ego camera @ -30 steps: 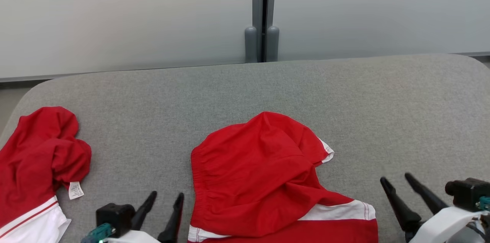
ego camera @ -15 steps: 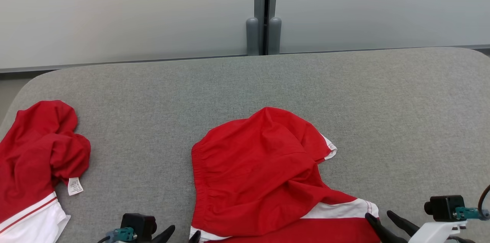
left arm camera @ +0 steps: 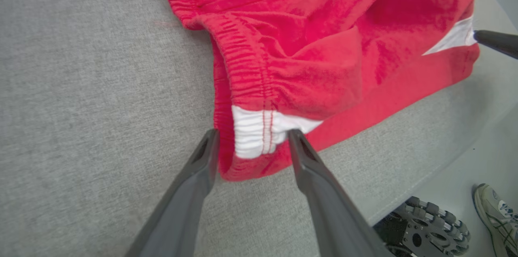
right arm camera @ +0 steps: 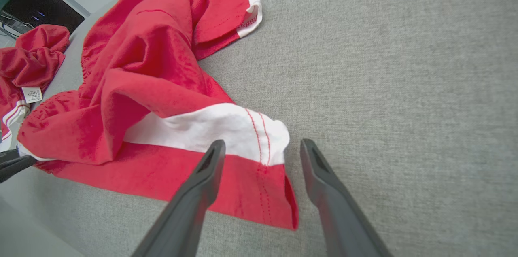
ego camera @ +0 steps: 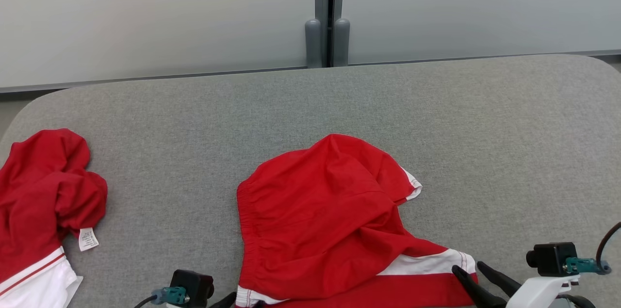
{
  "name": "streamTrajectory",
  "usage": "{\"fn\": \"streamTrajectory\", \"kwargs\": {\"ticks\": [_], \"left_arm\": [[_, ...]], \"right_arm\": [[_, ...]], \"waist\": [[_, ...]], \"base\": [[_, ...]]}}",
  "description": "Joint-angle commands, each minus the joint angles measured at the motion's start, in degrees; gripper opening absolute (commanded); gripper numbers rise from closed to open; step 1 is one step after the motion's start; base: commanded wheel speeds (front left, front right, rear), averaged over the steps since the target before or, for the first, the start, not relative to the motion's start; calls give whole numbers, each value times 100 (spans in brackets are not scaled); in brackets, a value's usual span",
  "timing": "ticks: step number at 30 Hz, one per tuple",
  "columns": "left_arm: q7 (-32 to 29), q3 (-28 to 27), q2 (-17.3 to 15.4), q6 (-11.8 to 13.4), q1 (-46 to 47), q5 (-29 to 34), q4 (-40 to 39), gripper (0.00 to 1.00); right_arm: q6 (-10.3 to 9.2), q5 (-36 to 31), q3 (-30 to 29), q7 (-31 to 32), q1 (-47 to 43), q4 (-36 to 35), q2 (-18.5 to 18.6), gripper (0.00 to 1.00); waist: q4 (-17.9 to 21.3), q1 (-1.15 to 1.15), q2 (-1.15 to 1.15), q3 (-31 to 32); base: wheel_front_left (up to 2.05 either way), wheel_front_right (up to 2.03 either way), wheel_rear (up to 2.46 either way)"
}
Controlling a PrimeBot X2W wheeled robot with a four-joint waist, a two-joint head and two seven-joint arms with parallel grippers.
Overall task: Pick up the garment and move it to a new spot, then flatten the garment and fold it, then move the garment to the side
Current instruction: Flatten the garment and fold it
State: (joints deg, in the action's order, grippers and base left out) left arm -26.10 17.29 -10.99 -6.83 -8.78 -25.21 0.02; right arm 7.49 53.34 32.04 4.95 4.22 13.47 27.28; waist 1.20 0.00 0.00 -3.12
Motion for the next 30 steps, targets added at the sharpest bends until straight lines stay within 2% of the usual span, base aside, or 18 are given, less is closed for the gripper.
{"fn": "streamTrajectory", "kwargs": {"ticks": [1,2,3,4,5,6,7,24,30], "left_arm": [[42,-6,-25,-21,114,-27,18,73],[34,0,-25,-24,119,-56,35,67],[12,19,-36,-26,123,-74,57,45],[7,33,-47,-24,129,-86,69,32],[3,49,-51,-27,135,-107,77,19],[3,70,-58,-29,136,-131,85,0],[7,87,-71,-35,141,-143,91,0],[127,145,-321,-15,137,-302,-187,0],[252,131,-339,1,221,-248,-333,0]], "right_arm": [[1,31,34,-52,60,0,48,91],[1,55,79,-60,78,2,56,85],[1,74,123,-72,95,7,64,67],[2,86,164,-83,113,7,79,48],[1,108,201,-115,136,9,97,39],[1,129,238,-134,148,23,108,16],[1,134,275,-166,161,37,121,2],[2,380,553,-854,385,-10,426,0],[1,263,509,-1247,509,-89,489,0]], "waist": [[5,0,0,1],[9,0,0,2],[12,0,0,2],[15,0,0,3],[15,0,0,6],[15,0,0,12],[14,0,0,20],[22,0,0,97],[30,0,0,78]], "base": [[0,0,0],[0,0,0],[0,0,0],[0,0,0],[0,0,0],[0,0,0],[0,0,0],[0,0,0],[0,0,0]]}}
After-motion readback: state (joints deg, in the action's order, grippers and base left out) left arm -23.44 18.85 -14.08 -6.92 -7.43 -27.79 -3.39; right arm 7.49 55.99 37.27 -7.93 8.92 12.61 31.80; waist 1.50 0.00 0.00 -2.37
